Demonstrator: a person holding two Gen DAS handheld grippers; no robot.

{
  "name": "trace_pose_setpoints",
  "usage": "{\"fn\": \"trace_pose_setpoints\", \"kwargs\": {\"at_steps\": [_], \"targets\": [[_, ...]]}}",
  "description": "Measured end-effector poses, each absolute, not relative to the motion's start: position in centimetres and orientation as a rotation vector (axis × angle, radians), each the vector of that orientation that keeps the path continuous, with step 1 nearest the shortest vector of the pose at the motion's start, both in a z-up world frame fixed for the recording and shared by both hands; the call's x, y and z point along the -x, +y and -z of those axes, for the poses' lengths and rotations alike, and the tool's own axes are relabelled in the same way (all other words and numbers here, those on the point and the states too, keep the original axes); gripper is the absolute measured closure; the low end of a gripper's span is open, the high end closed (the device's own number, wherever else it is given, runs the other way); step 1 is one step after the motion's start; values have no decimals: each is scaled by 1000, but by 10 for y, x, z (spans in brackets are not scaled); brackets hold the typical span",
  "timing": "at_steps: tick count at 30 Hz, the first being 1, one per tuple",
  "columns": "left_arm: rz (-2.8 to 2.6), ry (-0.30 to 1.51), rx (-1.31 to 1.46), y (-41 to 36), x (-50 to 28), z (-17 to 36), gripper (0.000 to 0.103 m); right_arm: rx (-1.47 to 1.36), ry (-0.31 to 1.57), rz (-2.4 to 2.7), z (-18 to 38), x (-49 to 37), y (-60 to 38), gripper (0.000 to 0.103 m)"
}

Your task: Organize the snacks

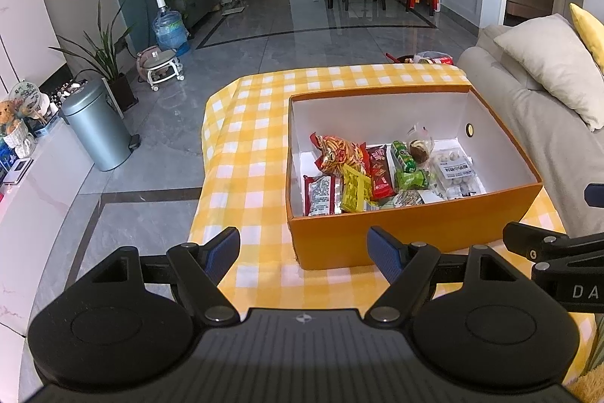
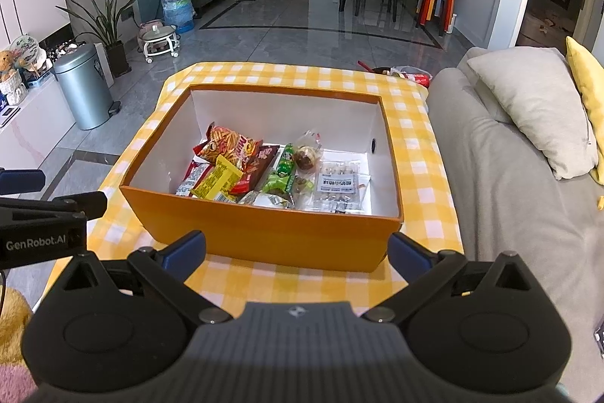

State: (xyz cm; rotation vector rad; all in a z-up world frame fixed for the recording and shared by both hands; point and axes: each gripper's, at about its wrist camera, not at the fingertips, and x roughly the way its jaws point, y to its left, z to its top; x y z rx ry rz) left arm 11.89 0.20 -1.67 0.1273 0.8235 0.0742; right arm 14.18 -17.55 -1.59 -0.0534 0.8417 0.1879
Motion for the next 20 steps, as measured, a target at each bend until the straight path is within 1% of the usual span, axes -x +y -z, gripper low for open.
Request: {"fn": "trace_pose_setpoints", "kwargs": {"at_steps": [20], "targets": [[-68,816,-116,2,-115,12,13,38,836,-185,14,-137,-175,4]]}}
